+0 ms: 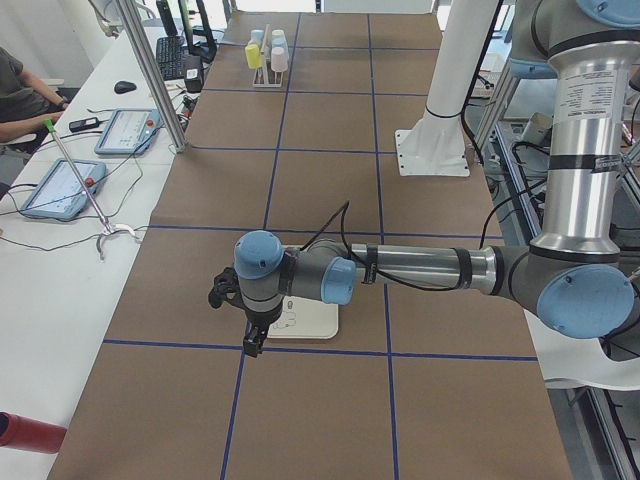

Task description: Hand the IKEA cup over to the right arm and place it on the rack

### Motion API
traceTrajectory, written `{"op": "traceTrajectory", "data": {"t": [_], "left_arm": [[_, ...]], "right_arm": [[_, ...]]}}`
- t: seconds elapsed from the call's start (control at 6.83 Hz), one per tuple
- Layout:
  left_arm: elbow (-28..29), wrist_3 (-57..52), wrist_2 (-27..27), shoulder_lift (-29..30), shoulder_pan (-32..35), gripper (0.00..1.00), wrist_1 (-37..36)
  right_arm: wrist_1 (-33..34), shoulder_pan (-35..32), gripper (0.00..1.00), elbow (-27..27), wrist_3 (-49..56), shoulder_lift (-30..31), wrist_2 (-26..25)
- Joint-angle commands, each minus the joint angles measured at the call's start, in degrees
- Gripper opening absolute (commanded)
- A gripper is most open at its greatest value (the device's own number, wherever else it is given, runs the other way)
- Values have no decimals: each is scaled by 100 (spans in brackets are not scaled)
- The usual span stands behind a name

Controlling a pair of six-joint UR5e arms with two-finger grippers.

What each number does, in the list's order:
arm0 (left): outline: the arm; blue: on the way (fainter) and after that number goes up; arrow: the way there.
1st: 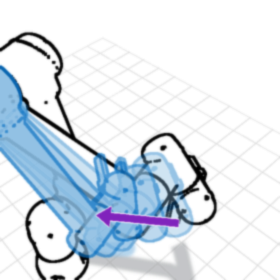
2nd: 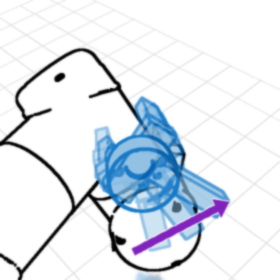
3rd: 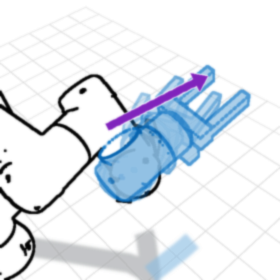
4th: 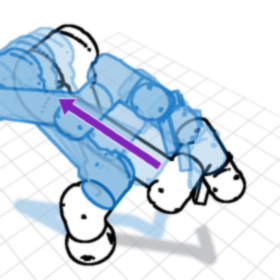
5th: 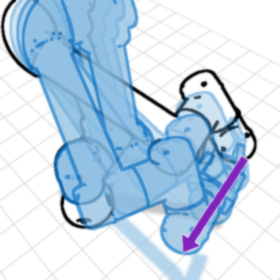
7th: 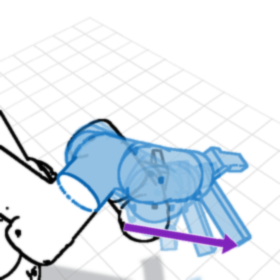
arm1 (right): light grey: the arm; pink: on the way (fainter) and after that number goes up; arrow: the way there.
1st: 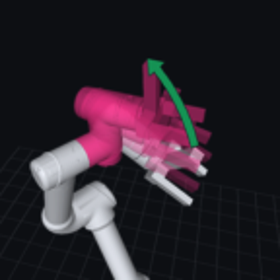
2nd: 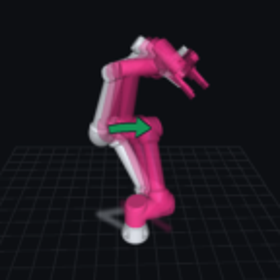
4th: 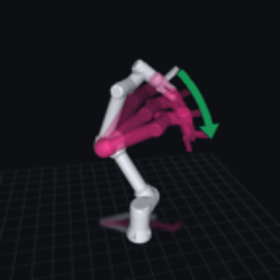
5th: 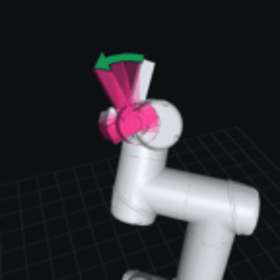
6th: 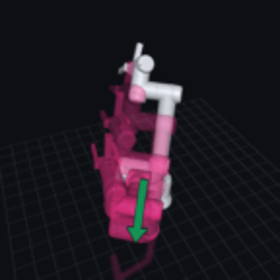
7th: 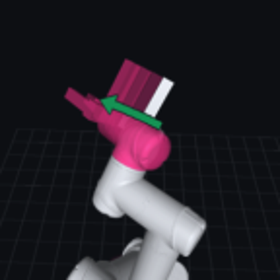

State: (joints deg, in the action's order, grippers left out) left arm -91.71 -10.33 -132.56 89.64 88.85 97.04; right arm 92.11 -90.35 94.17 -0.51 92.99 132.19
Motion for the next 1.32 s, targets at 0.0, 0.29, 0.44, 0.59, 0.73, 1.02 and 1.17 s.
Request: {"op": "traceTrajectory", "data": {"t": [0.0,0.29,0.44,0.59,0.73,1.02,1.17], "left_arm": [[-4,13,-68,18,-8,100,-36],[-22,537,-656,9,-8,100,-18],[-13,558,-631,9,-8,100,-10],[13,576,-622,1,-8,100,-9],[39,593,-622,-8,0,100,-9],[48,594,-526,-17,0,100,-9],[57,594,-525,-17,0,100,-9]], "right_arm": [[0,0,100,-4,-1,0,0],[0,0,100,-4,7,0,0],[0,0,100,-4,8,0,0],[0,0,100,-12,-1,0,0],[0,0,100,-12,-1,0,0],[0,0,100,-21,-1,9,0],[9,0,100,-21,-1,9,-9]]}}
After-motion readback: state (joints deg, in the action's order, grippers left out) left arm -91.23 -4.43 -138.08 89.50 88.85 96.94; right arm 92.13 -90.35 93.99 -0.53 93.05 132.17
